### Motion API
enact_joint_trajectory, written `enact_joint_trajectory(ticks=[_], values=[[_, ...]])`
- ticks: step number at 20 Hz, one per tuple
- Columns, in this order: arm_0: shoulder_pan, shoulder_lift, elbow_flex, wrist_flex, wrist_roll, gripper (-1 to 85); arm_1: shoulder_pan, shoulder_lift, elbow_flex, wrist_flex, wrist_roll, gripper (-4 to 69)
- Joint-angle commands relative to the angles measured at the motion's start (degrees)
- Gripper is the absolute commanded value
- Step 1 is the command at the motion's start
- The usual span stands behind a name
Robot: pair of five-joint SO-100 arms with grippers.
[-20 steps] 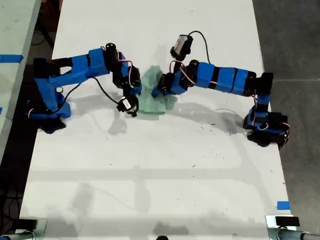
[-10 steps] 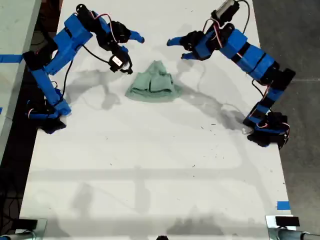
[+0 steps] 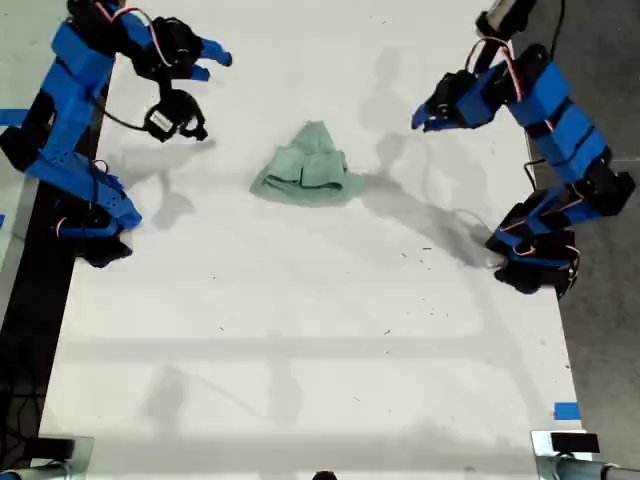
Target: Fold t shirt
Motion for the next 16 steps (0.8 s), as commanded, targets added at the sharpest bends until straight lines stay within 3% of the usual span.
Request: enact_joint_trajectory(ticks=[1,3,5,7,9,11,12,13,14,15,16], values=[[12.1,26.5,6.2,-2.4,-3.1,-0.1,-8.3,29.3,13.4,0.2,0.5,1.9],[22.1,36.8,16.0,-4.9,-9.0,-0.1,-17.2,39.8,27.7,-2.0,6.6,1.9],[34.5,45.5,32.1,-10.8,-12.0,-0.1,-25.1,53.4,49.0,-10.8,9.6,1.9],[47.2,58.1,57.8,-23.7,-14.8,-0.1,-31.3,69.7,68.0,-17.1,11.9,1.9],[52.4,80.4,86.7,-39.6,-14.9,-0.1,-33.0,71.5,79.2,-15.6,15.2,2.2],[53.4,78.0,102.2,-44.2,-17.6,2.1,-33.2,71.6,88.9,-17.0,16.5,0.8],[54.3,80.2,107.7,-43.5,-20.0,4.1,-31.6,71.6,92.5,-16.8,16.3,1.1],[54.1,79.5,108.1,-38.0,-21.4,4.8,-30.0,71.6,94.9,-17.5,18.1,6.3],[53.6,79.7,107.0,-31.5,-24.8,5.7,-30.6,71.5,95.1,-17.5,14.9,8.6],[53.3,80.1,107.1,-31.5,-21.5,6.0,-33.4,71.5,95.1,-17.6,14.8,8.8],[53.7,80.1,107.6,-31.6,-20.0,6.9,-37.4,71.5,95.4,-18.2,20.0,8.8]])
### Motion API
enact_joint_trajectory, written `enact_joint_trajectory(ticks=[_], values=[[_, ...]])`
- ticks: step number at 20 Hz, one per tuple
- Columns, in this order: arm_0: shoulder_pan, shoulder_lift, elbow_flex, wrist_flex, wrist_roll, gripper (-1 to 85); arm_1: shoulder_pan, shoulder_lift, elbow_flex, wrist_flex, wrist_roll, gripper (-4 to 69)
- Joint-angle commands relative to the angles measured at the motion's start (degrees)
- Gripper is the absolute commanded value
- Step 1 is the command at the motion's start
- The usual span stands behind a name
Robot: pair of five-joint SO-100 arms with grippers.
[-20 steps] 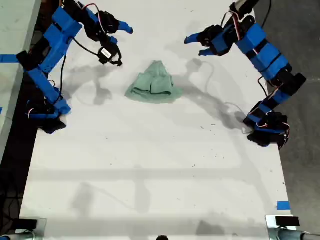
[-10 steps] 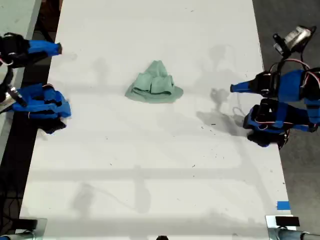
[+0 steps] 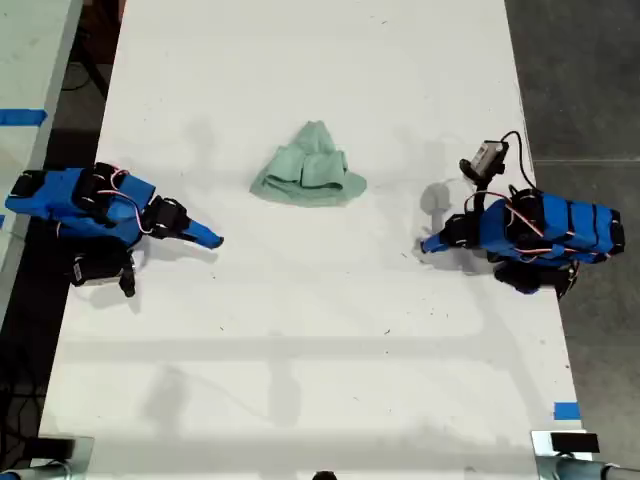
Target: Fold t shirt
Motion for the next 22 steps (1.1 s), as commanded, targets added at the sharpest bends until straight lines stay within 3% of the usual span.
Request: enact_joint_trajectory(ticks=[1,3,5,22], values=[[1.1,0.6,1.6,1.0,1.9,7.6,-7.6,0.2,2.1,-2.5,5.5,8.8],[1.2,0.6,1.5,1.0,1.8,7.8,-9.6,0.2,2.8,-2.9,-8.5,8.8],[1.1,0.6,1.5,1.0,1.9,7.9,-9.6,0.2,2.8,-3.0,-4.7,8.8],[0.9,0.6,1.5,1.0,1.9,8.1,-9.5,0.2,2.8,-3.0,-5.1,8.8]])
